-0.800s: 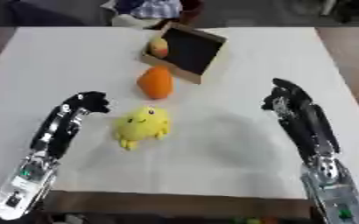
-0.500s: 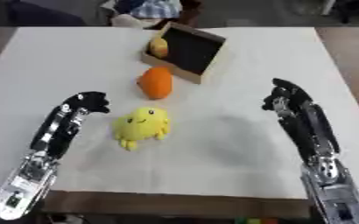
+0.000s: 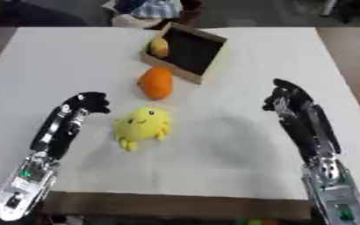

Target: Pick up objects on the table and place them in the box.

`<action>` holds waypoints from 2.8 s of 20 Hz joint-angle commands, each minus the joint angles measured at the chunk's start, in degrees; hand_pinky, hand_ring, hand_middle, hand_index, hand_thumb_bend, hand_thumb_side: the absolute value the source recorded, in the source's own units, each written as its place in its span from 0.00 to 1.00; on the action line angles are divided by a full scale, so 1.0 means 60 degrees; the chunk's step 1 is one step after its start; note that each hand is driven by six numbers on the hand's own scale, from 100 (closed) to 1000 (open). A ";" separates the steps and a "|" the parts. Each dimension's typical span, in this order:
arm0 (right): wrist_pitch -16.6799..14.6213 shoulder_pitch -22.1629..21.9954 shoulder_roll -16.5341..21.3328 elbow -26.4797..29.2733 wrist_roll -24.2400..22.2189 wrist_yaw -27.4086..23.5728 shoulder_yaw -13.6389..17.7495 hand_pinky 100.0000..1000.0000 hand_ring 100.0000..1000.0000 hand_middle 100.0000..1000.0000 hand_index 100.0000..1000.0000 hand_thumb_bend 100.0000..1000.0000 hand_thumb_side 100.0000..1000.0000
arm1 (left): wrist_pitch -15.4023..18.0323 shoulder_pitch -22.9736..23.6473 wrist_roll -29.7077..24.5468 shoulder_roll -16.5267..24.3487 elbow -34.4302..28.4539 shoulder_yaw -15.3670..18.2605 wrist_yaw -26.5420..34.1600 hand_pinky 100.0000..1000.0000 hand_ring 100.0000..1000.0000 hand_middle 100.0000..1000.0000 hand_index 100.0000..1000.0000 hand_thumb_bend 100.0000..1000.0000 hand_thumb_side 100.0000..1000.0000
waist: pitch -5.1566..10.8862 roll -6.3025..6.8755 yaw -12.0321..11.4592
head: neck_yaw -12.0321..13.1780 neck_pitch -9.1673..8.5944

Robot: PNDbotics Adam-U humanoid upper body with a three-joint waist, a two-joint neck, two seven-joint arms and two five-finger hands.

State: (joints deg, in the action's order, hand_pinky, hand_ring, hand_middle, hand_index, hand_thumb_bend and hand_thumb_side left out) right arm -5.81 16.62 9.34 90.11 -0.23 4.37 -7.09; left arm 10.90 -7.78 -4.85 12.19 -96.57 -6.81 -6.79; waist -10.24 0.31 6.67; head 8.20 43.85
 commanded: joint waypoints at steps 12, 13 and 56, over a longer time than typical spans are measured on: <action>-0.0002 0.0028 0.0139 0.0131 -0.0005 -0.0009 0.0013 0.69 0.54 0.50 0.84 0.00 0.67 | -0.0842 -0.1579 -0.2472 0.2691 -0.0947 -0.1194 -0.4292 0.76 0.68 0.71 0.86 0.28 0.66 | 0.0321 0.0116 0.0123 | -0.0102 0.0045; -0.0001 0.0027 0.0140 0.0129 -0.0004 -0.0009 0.0013 0.69 0.54 0.50 0.84 0.00 0.67 | -0.0869 -0.1690 -0.2557 0.2694 -0.0938 -0.1279 -0.4637 0.76 0.69 0.72 0.87 0.35 0.66 | 0.0324 0.0115 0.0125 | -0.0117 0.0045; 0.0001 0.0047 0.0113 0.0092 -0.0048 0.0027 -0.0008 0.69 0.54 0.50 0.83 0.00 0.67 | -0.1221 -0.2600 -0.1339 0.1396 0.1254 -0.1921 -0.9548 0.56 0.29 0.32 0.52 0.16 0.26 | 0.0330 0.0079 0.0135 | -0.0245 0.0045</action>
State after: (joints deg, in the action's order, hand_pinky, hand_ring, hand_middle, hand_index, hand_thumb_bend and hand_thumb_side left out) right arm -5.68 16.15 9.35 90.07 -0.41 4.42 -7.18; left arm 3.85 -23.12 -12.71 19.15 -88.35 -18.94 -65.46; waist -9.61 0.35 7.43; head 6.91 43.85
